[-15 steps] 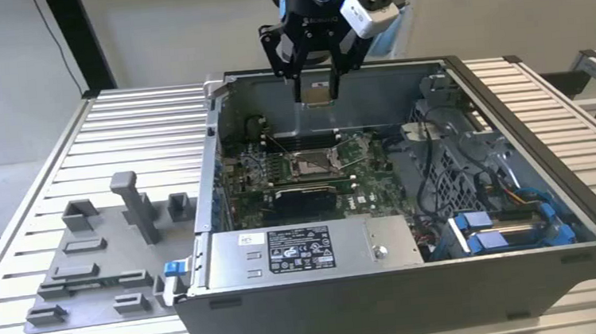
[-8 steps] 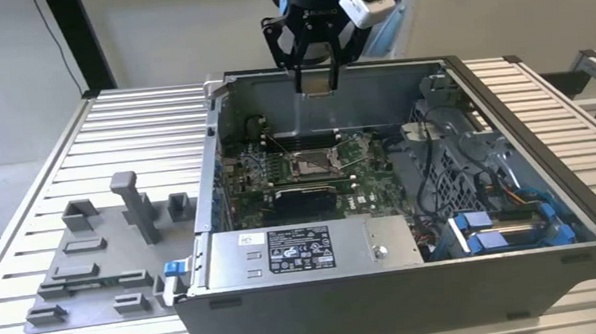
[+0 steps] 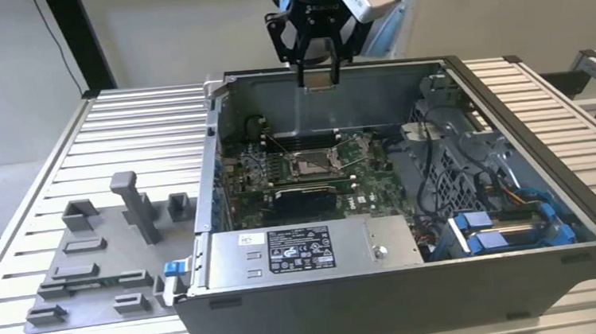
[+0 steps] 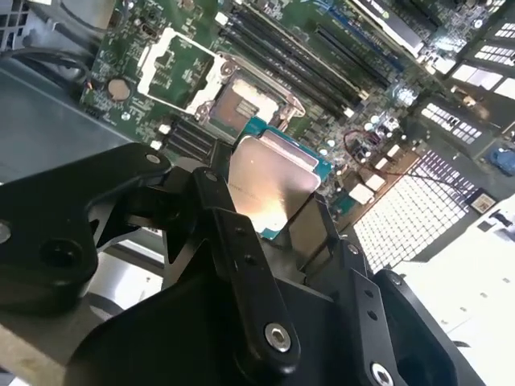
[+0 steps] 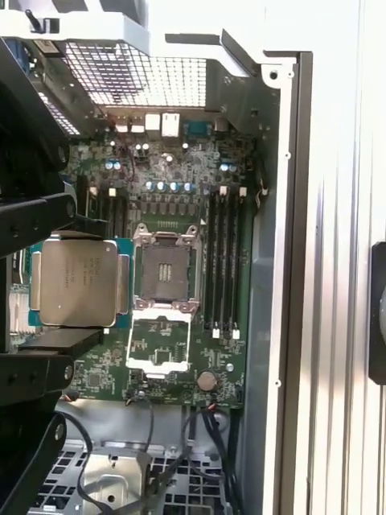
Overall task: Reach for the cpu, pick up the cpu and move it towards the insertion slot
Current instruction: 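Pick up the cpu and move it towards the insertion slot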
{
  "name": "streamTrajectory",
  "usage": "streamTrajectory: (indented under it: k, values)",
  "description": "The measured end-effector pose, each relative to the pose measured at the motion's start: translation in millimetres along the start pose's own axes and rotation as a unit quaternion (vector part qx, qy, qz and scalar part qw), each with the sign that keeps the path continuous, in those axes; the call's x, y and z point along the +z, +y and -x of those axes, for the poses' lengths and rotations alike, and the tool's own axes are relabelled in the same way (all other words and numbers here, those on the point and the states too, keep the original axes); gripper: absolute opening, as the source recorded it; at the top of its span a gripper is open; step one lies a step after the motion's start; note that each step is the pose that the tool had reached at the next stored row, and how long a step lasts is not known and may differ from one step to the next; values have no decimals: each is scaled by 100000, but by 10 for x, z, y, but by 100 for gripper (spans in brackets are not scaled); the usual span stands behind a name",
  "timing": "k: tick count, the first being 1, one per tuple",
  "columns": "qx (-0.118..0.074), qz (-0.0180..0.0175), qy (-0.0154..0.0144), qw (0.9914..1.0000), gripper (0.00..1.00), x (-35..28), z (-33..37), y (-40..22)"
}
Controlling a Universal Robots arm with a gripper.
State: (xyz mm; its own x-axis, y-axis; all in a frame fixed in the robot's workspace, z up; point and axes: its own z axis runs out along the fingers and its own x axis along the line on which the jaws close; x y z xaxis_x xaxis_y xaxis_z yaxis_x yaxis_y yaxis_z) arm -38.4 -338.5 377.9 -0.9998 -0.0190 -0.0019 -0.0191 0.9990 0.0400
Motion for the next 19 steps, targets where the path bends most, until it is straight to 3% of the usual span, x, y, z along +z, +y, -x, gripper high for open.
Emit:
streamTrajectory:
  k: [8,19]
  values:
    - [-5,-3,2,100000,0,3,3,80]
    - [-6,-2,1,100000,0,3,3,82]
